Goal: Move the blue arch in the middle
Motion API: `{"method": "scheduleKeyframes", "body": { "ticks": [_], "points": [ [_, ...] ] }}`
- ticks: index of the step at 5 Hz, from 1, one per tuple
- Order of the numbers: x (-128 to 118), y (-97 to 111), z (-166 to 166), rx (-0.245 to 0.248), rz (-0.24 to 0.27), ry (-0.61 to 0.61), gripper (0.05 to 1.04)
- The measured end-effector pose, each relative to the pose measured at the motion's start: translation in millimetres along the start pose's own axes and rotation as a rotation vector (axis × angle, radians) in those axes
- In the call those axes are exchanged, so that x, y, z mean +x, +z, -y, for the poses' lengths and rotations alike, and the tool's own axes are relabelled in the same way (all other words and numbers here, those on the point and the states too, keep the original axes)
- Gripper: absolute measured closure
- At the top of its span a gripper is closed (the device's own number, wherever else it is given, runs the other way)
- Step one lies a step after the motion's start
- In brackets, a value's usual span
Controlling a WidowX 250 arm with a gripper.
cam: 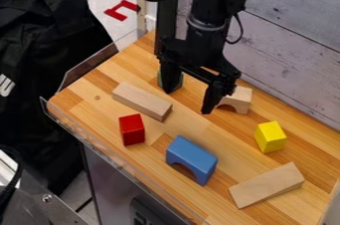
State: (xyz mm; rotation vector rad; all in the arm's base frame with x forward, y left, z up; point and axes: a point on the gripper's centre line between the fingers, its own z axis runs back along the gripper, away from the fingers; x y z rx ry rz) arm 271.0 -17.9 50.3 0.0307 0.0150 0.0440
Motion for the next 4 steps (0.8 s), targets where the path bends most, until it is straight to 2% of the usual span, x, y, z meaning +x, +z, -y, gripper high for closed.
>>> {"method": "scheduleKeyframes", "body": {
  "ticks": [1, 2, 3, 4],
  "points": [
    [-5, -9, 1, 0.0, -0.036, 0.003, 0.084],
    [-19, -14, 9, -0.054, -0.1, 0.235, 0.084],
    [-28, -20, 21, -0.111, -0.143, 0.458, 0.083],
    [-38, -21, 24, -0.123, -0.157, 0.577, 0.084]
  ]
}}
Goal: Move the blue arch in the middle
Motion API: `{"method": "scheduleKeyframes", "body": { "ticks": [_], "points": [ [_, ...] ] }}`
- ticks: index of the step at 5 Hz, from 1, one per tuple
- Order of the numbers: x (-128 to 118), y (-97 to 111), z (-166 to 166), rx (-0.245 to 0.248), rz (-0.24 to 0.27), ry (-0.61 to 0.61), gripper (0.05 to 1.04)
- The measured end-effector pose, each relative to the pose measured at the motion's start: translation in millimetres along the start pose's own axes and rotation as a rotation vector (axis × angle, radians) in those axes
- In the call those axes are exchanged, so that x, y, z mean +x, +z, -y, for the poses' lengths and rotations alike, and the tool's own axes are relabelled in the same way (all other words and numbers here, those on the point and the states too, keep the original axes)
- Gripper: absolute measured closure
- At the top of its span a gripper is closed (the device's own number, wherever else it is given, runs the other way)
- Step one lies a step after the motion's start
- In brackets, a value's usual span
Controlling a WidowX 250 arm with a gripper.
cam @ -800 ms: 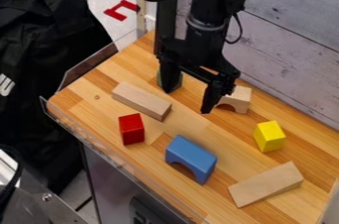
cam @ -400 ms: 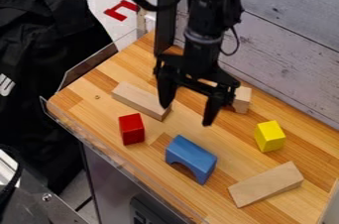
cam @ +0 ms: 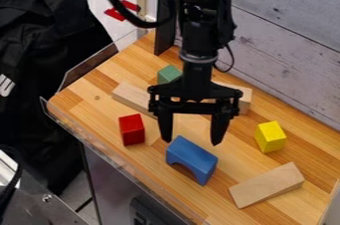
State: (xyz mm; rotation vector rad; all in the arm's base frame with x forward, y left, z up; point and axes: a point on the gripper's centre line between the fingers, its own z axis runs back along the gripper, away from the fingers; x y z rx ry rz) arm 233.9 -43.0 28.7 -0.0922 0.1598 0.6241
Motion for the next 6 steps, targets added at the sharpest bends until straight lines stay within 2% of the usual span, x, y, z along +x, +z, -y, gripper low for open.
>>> {"method": "scheduleKeyframes", "body": {
  "ticks": [1, 2, 3, 5, 6],
  "points": [
    [-4, -8, 7, 0.012, -0.002, 0.253, 0.084],
    [-1, -9, 22, 0.047, -0.001, 0.433, 0.084],
    [1, -9, 31, 0.091, 0.002, 0.558, 0.084],
    [1, -11, 24, 0.1, 0.011, 0.627, 0.083],
    [3, -12, 26, 0.053, -0.004, 0.695, 0.084]
  ]
}}
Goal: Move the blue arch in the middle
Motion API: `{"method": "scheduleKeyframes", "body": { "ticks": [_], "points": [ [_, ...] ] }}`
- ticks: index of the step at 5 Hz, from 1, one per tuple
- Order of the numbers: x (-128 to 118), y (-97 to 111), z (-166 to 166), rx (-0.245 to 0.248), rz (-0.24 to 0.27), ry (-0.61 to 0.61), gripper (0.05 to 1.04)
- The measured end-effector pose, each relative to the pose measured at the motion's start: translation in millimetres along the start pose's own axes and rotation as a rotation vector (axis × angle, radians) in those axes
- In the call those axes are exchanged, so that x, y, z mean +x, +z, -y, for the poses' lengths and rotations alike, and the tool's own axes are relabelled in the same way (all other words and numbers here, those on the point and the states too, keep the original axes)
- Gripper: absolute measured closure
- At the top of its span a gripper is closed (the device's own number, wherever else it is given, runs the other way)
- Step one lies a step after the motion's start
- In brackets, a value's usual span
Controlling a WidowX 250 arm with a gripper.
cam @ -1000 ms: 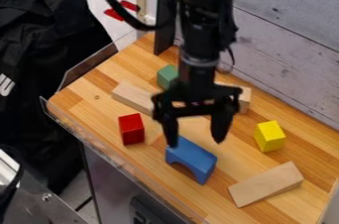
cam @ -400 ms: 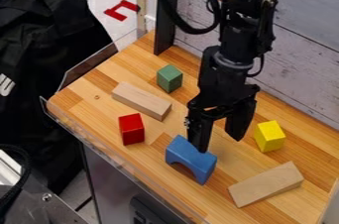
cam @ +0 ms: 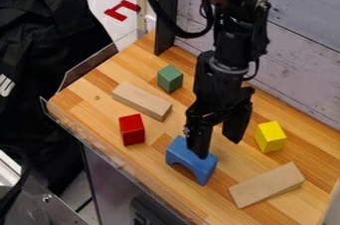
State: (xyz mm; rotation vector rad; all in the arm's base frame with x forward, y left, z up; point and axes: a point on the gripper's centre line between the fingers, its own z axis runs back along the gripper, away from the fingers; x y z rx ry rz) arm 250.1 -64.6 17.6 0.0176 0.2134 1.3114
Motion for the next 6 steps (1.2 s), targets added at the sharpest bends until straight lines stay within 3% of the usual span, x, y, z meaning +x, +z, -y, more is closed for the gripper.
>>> {"method": "scheduleKeyframes", "body": {
  "ticks": [1, 2, 4, 5, 6],
  "points": [
    [5, -1, 2, 0.015, -0.009, 0.058, 0.084],
    [6, -3, 6, -0.006, -0.002, 0.188, 0.084],
    [16, -3, 2, 0.008, 0.044, 0.241, 0.083],
    [19, -2, -16, -0.002, 0.083, 0.219, 0.083],
    [19, -9, -19, -0.006, 0.042, 0.266, 0.084]
  ]
}}
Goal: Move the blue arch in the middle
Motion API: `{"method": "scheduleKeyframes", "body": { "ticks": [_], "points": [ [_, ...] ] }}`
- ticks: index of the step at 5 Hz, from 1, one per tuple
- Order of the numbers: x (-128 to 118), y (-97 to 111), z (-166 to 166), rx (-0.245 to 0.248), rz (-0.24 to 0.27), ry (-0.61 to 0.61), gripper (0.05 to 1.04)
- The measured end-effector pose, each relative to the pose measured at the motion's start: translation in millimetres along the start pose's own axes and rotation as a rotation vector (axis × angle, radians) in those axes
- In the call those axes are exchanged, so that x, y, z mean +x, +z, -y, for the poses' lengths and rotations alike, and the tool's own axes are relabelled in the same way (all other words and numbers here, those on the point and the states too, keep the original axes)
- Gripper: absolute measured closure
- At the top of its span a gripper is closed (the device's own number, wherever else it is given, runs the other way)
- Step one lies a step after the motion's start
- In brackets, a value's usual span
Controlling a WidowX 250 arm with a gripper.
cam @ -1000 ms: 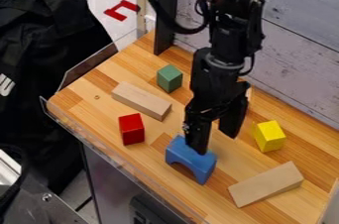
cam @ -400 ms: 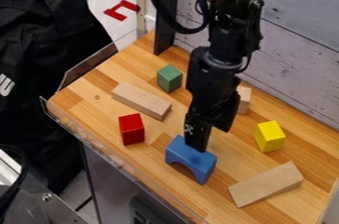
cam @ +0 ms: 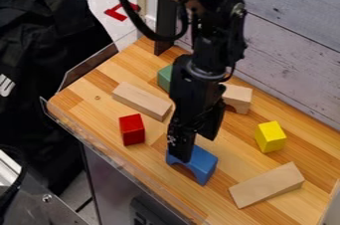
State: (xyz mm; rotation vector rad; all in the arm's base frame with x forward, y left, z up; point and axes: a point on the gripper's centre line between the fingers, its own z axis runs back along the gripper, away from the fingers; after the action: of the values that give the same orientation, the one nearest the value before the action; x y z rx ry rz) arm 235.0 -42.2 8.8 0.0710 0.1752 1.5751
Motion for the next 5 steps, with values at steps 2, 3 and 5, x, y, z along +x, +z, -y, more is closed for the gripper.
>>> {"method": "scheduleKeyframes", "body": {
  "ticks": [2, 3, 5],
  "points": [
    [4, -15, 2, 0.014, -0.036, 0.085, 0.084],
    [3, -16, 8, 0.01, -0.04, 0.091, 0.084],
    [10, -39, 13, 0.082, -0.009, -0.002, 0.085]
  ]
}}
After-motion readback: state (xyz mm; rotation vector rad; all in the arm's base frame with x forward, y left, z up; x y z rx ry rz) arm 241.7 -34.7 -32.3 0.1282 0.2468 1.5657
